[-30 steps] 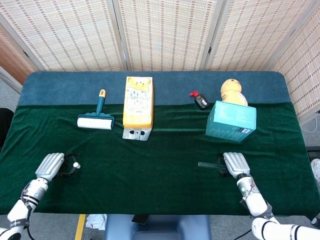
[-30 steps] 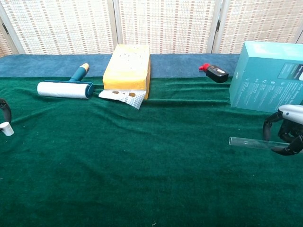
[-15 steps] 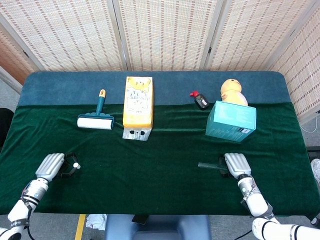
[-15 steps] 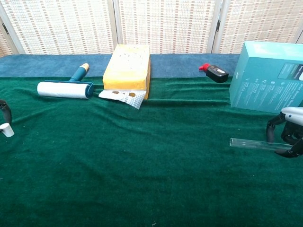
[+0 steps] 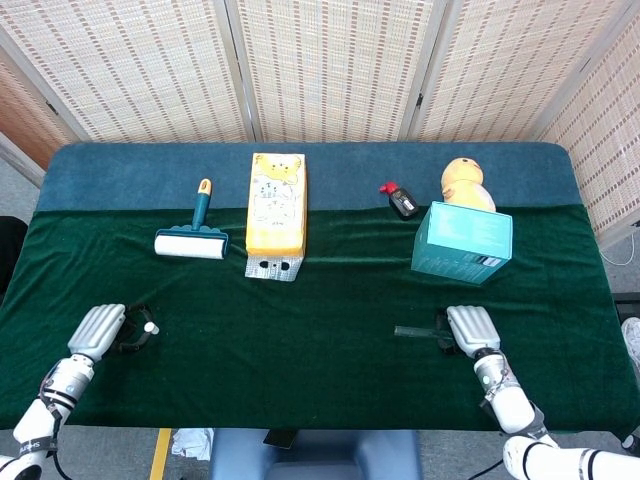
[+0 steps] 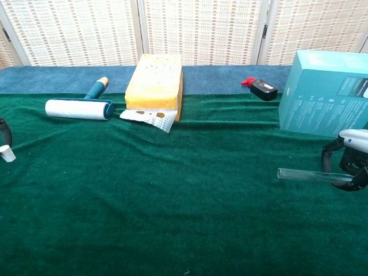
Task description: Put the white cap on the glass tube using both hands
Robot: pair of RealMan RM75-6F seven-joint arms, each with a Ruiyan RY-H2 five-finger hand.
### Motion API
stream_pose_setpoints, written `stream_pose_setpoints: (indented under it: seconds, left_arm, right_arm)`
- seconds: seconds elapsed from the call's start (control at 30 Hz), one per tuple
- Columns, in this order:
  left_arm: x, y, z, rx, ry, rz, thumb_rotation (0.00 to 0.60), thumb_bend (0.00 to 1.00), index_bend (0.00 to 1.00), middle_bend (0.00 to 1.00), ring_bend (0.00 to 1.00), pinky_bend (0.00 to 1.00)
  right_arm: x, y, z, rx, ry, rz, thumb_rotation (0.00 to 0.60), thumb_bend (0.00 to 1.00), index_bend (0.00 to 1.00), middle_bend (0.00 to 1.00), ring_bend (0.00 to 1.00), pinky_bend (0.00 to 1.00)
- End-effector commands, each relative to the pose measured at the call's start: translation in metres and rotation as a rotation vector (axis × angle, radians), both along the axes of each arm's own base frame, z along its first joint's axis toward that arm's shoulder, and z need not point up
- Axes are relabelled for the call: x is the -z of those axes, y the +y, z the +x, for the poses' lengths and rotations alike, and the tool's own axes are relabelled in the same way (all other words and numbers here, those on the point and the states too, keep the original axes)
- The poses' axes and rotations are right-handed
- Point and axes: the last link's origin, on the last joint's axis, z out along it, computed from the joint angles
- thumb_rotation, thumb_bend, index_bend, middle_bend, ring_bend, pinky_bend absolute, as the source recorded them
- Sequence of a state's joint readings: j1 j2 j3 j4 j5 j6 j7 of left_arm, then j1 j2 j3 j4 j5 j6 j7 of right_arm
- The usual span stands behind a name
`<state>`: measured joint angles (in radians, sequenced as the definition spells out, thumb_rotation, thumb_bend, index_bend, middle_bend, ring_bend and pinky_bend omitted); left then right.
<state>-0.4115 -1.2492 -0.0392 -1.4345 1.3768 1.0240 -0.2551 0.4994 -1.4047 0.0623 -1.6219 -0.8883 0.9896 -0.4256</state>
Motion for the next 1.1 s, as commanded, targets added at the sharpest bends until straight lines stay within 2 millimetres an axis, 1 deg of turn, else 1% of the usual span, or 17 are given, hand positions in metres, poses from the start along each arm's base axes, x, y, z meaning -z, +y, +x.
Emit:
stream_pose_setpoints:
  seconds: [0.03, 0.13, 0.27, 0.4, 0.57, 0.83, 0.97, 1.1]
  left_arm:
    - [-0.002, 0.001, 0.001, 0.0, -0.005, 0.009, 0.6, 0.53, 0.55, 1.0, 0.9, 0.85]
    - [-0.009, 0.004, 0.003, -0.006, -0.032, 0.034, 0.6, 0.53, 0.55, 1.0, 0.9, 0.85]
    - [-0.022, 0.011, 0.011, -0.013, -0.102, 0.07, 0.6, 0.54, 0.55, 1.0, 0.89, 0.85]
    - [-0.034, 0.016, 0.025, -0.024, -0.214, 0.085, 0.6, 0.53, 0.56, 1.0, 0.9, 0.85]
    - [-0.041, 0.019, 0.045, -0.001, -0.32, 0.094, 0.6, 0.54, 0.56, 1.0, 0.89, 0.85]
    - [-0.043, 0.023, 0.082, 0.046, -0.5, 0.108, 0.6, 0.55, 0.57, 1.0, 0.9, 0.85]
    - [-0.041, 0.023, 0.098, 0.075, -0.542, 0.106, 0.6, 0.56, 0.58, 1.0, 0.9, 0.85]
    - [-0.033, 0.019, 0.114, 0.125, -0.546, 0.086, 0.6, 0.56, 0.58, 1.0, 0.9, 0.85]
  right_arm:
    - [-0.002, 0.0, 0.004, -0.002, -0.033, -0.009, 0.6, 0.83, 0.71, 0.92, 1.0, 1.0]
    - [-0.01, -0.001, 0.017, -0.013, -0.111, -0.031, 0.6, 0.84, 0.72, 0.93, 1.0, 1.0]
    - [-0.021, -0.003, 0.041, -0.039, -0.253, -0.045, 0.6, 0.86, 0.73, 0.93, 1.0, 1.0]
    - [-0.021, -0.005, 0.068, -0.07, -0.397, -0.02, 0.6, 0.87, 0.74, 0.93, 1.0, 1.0]
    - [-0.009, -0.009, 0.096, -0.092, -0.528, 0.021, 0.6, 0.88, 0.74, 0.93, 1.0, 1.0]
    - [0.023, -0.016, 0.134, -0.099, -0.664, 0.056, 0.6, 0.89, 0.75, 0.93, 1.0, 1.0]
    - [0.034, -0.019, 0.151, -0.093, -0.726, 0.055, 0.6, 0.89, 0.75, 0.93, 1.0, 1.0]
    - [0.043, -0.022, 0.163, -0.08, -0.78, 0.046, 0.6, 0.89, 0.75, 0.93, 1.0, 1.0]
